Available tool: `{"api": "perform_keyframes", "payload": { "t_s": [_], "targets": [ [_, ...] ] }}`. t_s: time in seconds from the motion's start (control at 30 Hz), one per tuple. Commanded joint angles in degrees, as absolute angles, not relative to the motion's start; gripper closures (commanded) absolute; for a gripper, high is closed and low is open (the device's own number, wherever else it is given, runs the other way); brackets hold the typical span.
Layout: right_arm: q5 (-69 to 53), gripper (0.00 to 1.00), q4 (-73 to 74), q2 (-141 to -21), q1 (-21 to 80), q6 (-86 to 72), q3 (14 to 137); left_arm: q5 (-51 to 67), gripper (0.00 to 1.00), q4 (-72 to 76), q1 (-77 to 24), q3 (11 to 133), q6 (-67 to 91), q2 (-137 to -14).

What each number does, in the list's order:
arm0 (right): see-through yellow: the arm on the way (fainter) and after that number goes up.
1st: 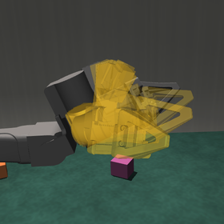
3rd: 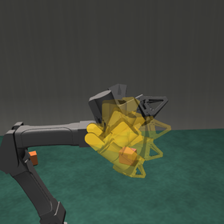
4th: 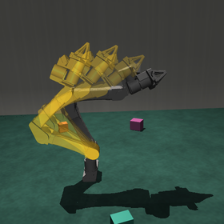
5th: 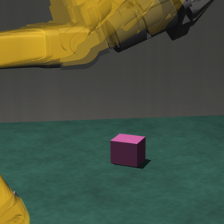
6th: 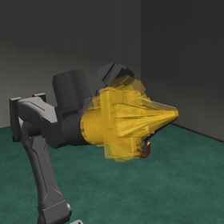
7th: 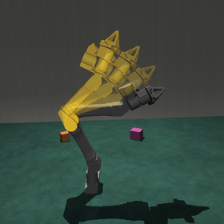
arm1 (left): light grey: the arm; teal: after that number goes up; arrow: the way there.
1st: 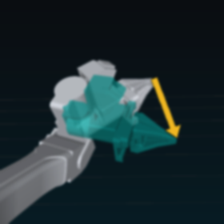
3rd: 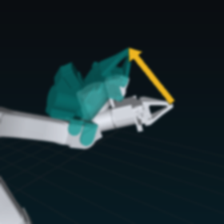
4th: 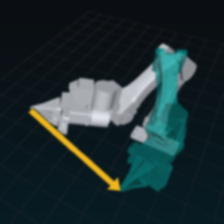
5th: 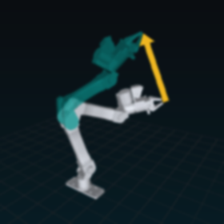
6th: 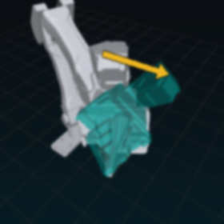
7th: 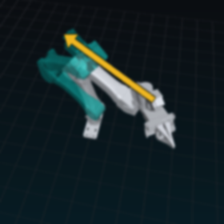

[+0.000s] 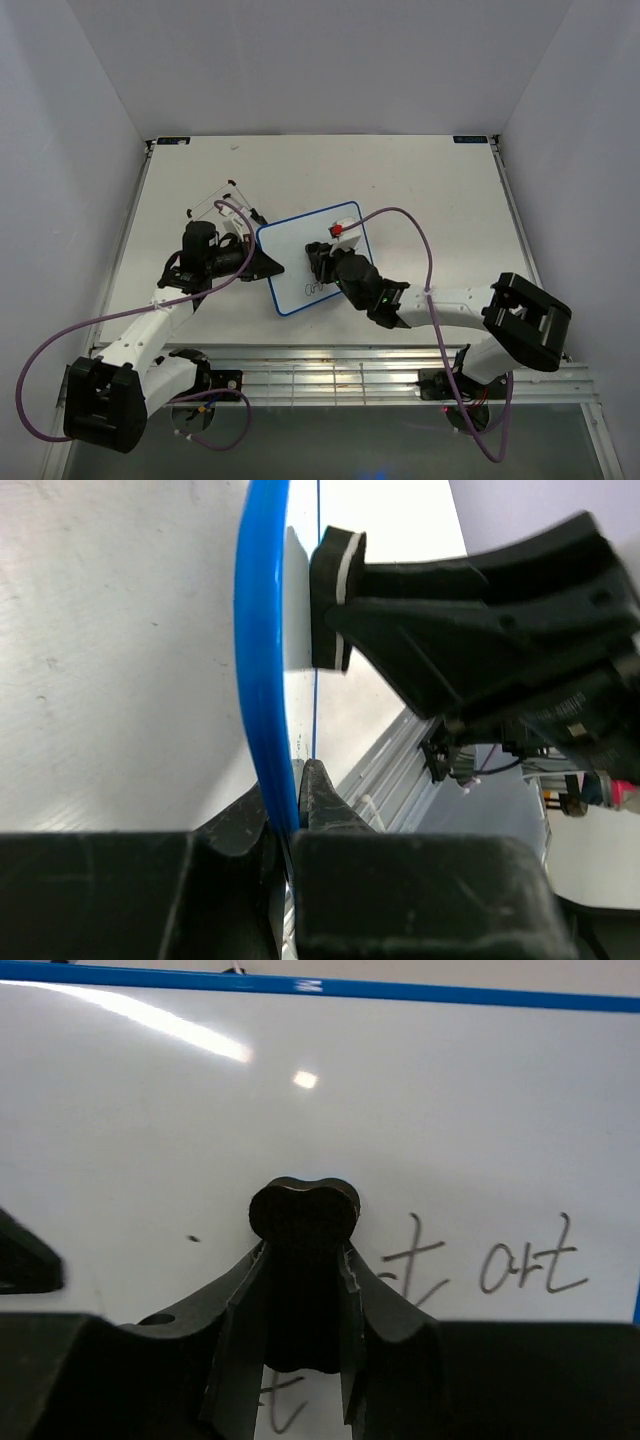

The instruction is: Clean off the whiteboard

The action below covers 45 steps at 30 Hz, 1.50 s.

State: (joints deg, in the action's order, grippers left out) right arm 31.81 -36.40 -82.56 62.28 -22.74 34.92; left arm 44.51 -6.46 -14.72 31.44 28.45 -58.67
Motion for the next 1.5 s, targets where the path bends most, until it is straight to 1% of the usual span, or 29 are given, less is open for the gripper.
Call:
{"api": "perform_keyframes", "payload": {
  "t_s": [0.0,0.1,0.27,0.4,0.57,0.67,0.83,0.93,1.07,1.23,1.37,1.47],
  "targets": [
    [20.8,0.92,-35.9,-89.0,69.9,-18.7,45.3,52.5,1.0,-4.7,-17.7,32.3,25.2,-58.1],
    [18.6,0.92,-34.4,-91.8,71.3,-18.1,49.7,52.6,1.0,-4.7,-17.6,32.3,25.1,-57.7],
    [18.1,0.92,-33.0,-93.3,72.2,-19.6,49.7,51.9,1.0,-4.9,-17.6,32.3,25.1,-57.3],
    [17.8,0.92,-31.2,-91.2,72.2,-22.8,45.5,50.5,1.0,-5.3,-17.7,32.1,25.4,-56.7],
    [16.9,0.92,-34.3,-89.6,75.1,-28.4,38.1,49.4,1.0,-5.3,-17.7,32.2,25.8,-56.4],
    [18.9,0.92,-34.2,-90.0,77.2,-29.3,37.4,48.7,1.0,-5.4,-17.7,32.1,26.1,-56.1],
    [27.8,0.92,-33.4,-90.4,79.8,-33.7,35.0,47.7,1.0,-5.4,-17.6,31.9,26.3,-55.0],
    [33.3,0.92,-29.4,-91.2,80.7,-38.1,33.6,47.3,1.0,-5.7,-17.7,31.9,26.3,-54.8],
    [36.3,0.92,-21.2,-91.8,81.0,-43.6,33.0,46.8,1.0,-5.9,-17.6,32.1,26.2,-54.7],
    [38.0,0.92,-14.5,-90.5,80.7,-46.4,31.5,47.0,1.0,-6.2,-17.6,32.2,25.5,-54.1],
    [35.5,0.92,-14.0,-90.3,75.8,-43.8,30.9,48.2,1.0,-6.1,-17.6,32.2,25.2,-54.4],
    [36.2,0.92,-15.0,-91.1,72.8,-42.2,30.2,49.7,1.0,-5.8,-17.6,32.3,24.9,-54.8]
  ]
}}
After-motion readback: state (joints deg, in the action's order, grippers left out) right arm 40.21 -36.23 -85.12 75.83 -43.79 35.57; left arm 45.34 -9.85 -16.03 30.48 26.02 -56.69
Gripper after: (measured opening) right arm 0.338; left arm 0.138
